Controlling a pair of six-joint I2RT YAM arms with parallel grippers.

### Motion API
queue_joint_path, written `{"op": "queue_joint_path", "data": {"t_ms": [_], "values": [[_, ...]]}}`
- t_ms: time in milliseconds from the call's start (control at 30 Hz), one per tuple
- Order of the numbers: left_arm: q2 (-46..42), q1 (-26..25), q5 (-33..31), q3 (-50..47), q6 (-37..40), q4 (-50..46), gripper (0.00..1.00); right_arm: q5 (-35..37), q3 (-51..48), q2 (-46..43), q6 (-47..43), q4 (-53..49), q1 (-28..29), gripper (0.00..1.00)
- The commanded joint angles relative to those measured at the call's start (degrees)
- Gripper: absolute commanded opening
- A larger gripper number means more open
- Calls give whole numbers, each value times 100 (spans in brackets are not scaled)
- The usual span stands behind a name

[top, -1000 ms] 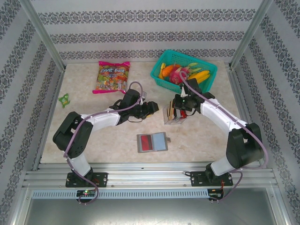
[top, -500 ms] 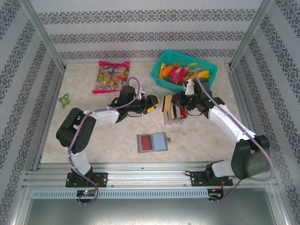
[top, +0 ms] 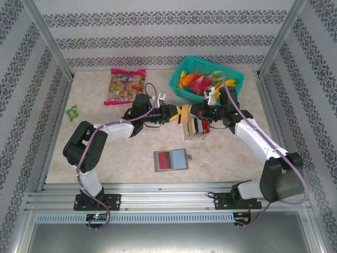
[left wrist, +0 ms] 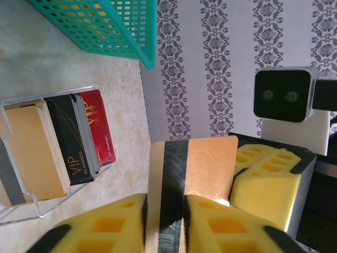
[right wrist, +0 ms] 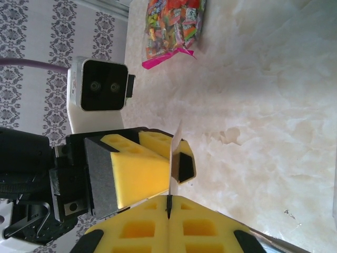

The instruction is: Put the credit cards into the card holder

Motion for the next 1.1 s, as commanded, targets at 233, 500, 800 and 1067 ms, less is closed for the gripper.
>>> {"op": "queue_joint_path", "data": {"t_ms": [233,500,800,1067], "values": [[-250,52,91,-297,-91,602,2,-180,-92,141,4,143,-67,0],[-1358,-26,-945,-1554,314,-441,0,786,-811,-188,-528,-650,82,28],[-2838,-1275,-2971,-2937,427,-2140,0,1847,-2234,-376,-520,-626,1045,35],[-2900,-1947,-3598,-3121,408,-2421,0,2025,-2524,-292,-469,-362,1403,37]]}}
